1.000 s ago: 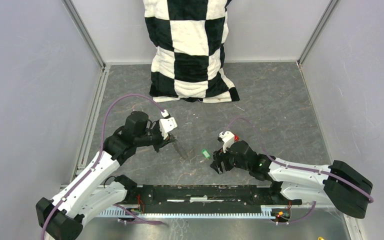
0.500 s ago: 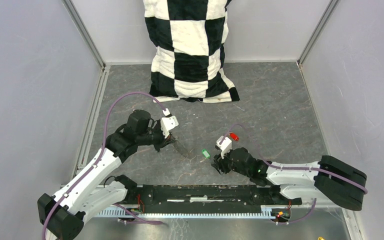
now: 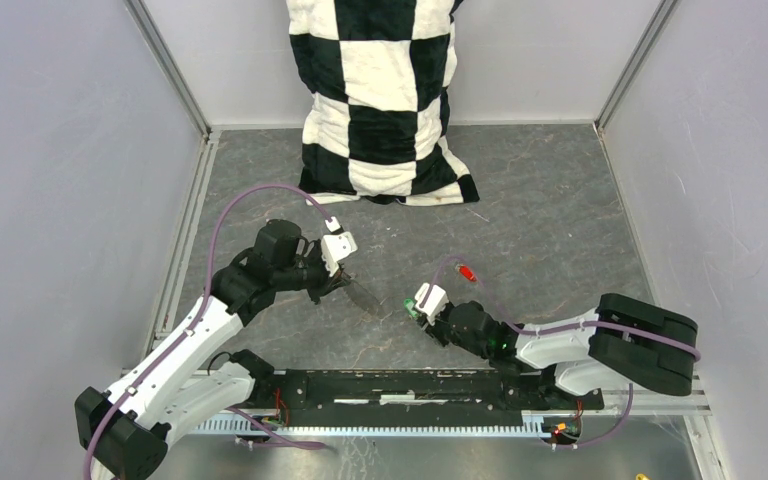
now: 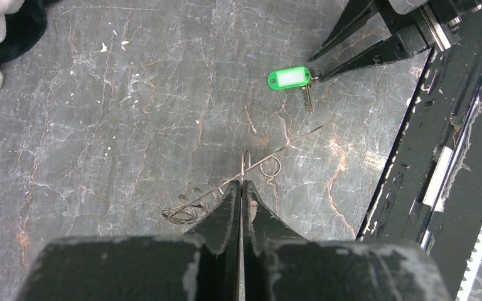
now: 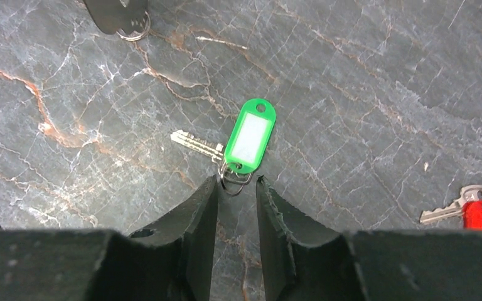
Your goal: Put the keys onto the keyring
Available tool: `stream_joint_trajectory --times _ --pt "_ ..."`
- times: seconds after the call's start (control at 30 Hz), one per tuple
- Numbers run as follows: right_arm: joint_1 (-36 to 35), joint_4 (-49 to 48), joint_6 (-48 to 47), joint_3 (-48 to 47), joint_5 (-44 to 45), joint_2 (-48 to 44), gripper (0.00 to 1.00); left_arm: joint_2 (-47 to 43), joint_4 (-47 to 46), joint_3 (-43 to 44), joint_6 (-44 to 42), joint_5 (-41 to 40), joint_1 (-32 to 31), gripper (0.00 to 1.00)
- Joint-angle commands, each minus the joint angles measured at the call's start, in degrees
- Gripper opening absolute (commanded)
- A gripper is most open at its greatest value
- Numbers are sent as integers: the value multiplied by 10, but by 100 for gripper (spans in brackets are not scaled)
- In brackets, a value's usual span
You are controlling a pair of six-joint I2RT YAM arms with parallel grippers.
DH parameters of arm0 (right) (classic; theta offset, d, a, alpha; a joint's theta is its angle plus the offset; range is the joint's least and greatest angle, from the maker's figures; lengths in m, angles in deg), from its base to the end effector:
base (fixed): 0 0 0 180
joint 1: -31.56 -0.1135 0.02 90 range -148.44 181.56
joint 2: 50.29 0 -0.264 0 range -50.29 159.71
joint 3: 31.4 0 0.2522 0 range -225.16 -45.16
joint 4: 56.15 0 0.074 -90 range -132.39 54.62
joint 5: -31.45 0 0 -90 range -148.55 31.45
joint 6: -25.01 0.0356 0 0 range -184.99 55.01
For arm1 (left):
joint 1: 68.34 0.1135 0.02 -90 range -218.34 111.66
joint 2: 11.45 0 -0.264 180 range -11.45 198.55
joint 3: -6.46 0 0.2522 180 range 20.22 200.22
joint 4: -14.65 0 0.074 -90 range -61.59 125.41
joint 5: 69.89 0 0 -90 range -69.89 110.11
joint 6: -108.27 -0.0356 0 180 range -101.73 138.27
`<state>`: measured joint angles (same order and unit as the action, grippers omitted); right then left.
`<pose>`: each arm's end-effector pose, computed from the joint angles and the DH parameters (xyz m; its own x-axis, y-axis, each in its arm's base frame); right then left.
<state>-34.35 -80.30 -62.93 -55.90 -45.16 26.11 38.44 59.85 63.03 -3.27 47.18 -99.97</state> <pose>0.0931 0.1881 0.1211 -0.2188 -0.4038 -0.8883 -0.7971 0.5991 -0.0759 0.1474 -0.1098 0.2789 -0.2105 0.5136 -0.8318 0.9110 0.4116 0.0236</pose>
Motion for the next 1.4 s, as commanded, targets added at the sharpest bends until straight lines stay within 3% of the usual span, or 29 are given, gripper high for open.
stream_joint_trajectory --times 0.0,0.37,0.63,0.73,0.77,0.87,0.97,1.1,1.37 --pt "-2 -57 -31 -18 21 14 34 -3 -5 26 8 -1 0 2" --pt "-2 -86 -29 -20 41 44 28 -2 -4 26 6 -2 0 2" --pt "-1 -118 -22 -3 38 20 4 -7 0 26 9 -3 0 2" --pt "-1 -121 -22 -1 41 17 1 -9 0 24 10 -2 0 2" --pt "0 -117 -22 -1 44 17 3 -9 0 24 11 0 0 2" --pt "-1 -109 -2 6 55 11 21 -11 2 24 11 0 0 2" --pt "0 -110 2 13 53 12 23 -12 2 23 11 -2 0 2" --pt "5 -110 10 13 45 16 19 -12 2 22 12 -1 0 2" --pt "10 -144 27 34 13 11 48 -12 6 23 9 -1 0 2"
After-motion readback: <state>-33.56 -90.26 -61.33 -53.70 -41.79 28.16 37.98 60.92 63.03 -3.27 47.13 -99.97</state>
